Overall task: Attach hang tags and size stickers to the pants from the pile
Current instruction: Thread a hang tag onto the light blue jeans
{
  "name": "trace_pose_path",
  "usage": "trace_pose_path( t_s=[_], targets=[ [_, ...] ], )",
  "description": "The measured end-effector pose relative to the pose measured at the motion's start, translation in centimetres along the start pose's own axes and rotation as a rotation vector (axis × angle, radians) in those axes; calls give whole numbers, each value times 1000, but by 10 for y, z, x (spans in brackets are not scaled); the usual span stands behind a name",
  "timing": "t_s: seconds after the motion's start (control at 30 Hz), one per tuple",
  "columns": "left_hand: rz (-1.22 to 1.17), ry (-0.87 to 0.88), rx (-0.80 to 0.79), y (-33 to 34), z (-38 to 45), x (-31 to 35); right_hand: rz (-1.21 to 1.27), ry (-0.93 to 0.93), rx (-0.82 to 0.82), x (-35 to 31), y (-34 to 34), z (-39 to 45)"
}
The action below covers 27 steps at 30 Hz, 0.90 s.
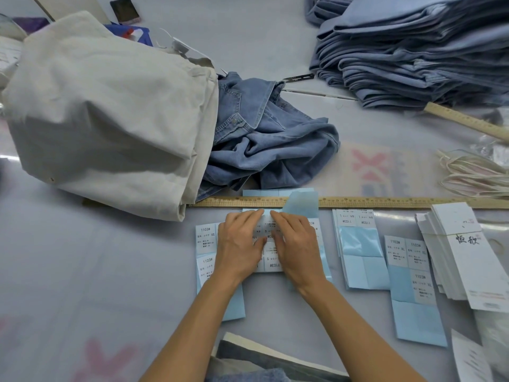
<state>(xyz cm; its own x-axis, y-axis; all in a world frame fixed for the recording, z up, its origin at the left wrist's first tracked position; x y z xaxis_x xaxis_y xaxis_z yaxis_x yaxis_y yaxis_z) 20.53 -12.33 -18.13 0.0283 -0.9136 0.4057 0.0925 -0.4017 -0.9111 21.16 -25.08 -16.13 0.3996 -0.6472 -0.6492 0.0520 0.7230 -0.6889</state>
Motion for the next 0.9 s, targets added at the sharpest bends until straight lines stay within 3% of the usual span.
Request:
trace_pose_path(
  t_s=[0.17,0.33,0.53,0.6,0.73,0.9],
  targets=[
    [-99,-60,-20,-4,3,-6,192,90,-19,5,-6,0],
    [-589,-204,-109,-4,3,-22,250,82,-48,4,-8,3],
    [-755,-378,-83,-1,-4,-38,171,-30,148,-10,-33,3],
    [-774,-372,-71,-3,-5,-41,200,-73,135,-17,-29,1],
    [-808,-300,-97,-6,-6,-32,429,162,88,-1,-13,-7],
    [-829,-249,-166,-5,-6,-23,554,289,60,7,-3,-9]
  ],
)
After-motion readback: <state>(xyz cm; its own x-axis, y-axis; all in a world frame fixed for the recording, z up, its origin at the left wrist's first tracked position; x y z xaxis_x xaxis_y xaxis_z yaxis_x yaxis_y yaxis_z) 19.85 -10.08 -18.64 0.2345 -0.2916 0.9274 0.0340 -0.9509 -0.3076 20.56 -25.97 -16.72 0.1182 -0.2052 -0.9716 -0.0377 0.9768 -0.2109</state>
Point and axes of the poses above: each hand's wrist, its own z-axis towards the middle knuckle, its own y-axis out of the palm, x = y × z, the point moved 10 cm from there along z, towards the middle knuckle, and after that the axes turned 13 degrees about z, right-handed, at the moved point
